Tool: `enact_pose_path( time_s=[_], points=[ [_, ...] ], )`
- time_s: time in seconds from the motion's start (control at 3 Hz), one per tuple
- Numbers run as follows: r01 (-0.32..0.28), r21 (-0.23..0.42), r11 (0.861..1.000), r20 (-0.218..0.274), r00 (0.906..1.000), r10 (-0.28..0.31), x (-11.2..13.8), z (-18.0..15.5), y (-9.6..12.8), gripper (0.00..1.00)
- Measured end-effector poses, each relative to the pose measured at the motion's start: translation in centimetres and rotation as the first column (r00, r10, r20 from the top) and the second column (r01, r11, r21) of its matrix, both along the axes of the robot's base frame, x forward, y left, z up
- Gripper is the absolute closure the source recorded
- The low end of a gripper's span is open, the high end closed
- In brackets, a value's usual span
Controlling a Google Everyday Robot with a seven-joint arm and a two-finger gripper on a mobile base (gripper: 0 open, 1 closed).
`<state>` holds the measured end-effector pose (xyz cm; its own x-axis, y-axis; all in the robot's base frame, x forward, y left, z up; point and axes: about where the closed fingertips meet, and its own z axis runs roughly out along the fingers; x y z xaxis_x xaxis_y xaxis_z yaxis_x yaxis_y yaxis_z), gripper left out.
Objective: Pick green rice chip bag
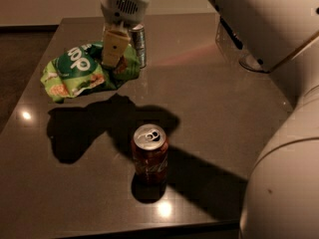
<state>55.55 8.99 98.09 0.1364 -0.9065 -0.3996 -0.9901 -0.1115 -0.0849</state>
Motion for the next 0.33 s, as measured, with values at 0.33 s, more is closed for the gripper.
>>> enact_pose_path(
  time_s=[0.33],
  points=[
    [0.003, 0.016, 1.000, 0.015, 0.9999, -0.003, 0.36, 0.15, 0.63, 1.00]
  ],
)
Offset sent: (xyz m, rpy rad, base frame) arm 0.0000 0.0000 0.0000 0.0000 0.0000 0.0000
